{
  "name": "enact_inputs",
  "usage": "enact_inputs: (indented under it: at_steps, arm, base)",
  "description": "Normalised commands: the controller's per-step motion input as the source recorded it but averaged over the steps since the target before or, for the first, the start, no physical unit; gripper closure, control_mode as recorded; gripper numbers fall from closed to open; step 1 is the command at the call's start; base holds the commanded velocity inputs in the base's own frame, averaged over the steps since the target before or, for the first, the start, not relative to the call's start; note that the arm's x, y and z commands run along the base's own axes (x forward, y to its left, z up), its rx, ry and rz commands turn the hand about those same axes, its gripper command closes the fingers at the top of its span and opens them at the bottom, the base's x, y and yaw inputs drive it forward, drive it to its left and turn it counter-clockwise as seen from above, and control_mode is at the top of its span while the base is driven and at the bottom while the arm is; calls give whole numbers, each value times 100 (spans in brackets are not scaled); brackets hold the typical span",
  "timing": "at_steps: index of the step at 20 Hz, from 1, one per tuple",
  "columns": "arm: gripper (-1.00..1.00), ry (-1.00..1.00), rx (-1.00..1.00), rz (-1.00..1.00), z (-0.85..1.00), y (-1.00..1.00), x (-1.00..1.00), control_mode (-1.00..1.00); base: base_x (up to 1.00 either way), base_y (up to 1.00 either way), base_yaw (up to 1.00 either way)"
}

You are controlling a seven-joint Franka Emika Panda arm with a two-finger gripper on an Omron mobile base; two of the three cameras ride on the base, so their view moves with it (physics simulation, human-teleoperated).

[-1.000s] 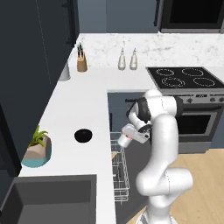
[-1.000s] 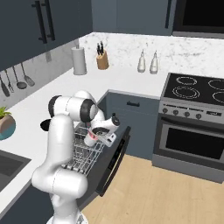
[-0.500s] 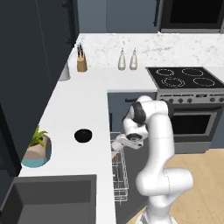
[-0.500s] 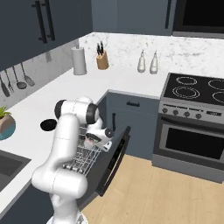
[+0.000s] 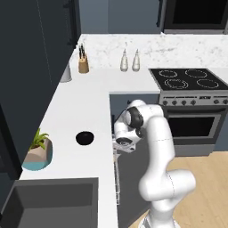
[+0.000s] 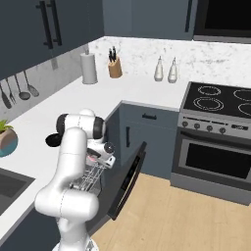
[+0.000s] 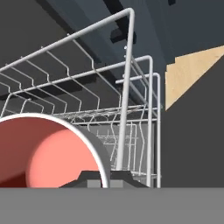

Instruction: Pick up the cup and bowl from the counter, place them in the dishwasher, and close the dishwasher door.

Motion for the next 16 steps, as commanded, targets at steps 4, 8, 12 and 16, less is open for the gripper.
enact_inputs:
  at_steps: [4,8,12,16]
  arm:
    - [100,0,-7,6,-99,-85,-36,-100]
    - [100,-1,0,13,-88,-100,-53,-100]
    - [100,0,0,15,-82,-100,-54,-100]
    - [100,-9,0,13,-96,-100,-48,-100]
  base:
    - [0,0,0]
    - [0,0,0]
    - [0,0,0]
    - [0,0,0]
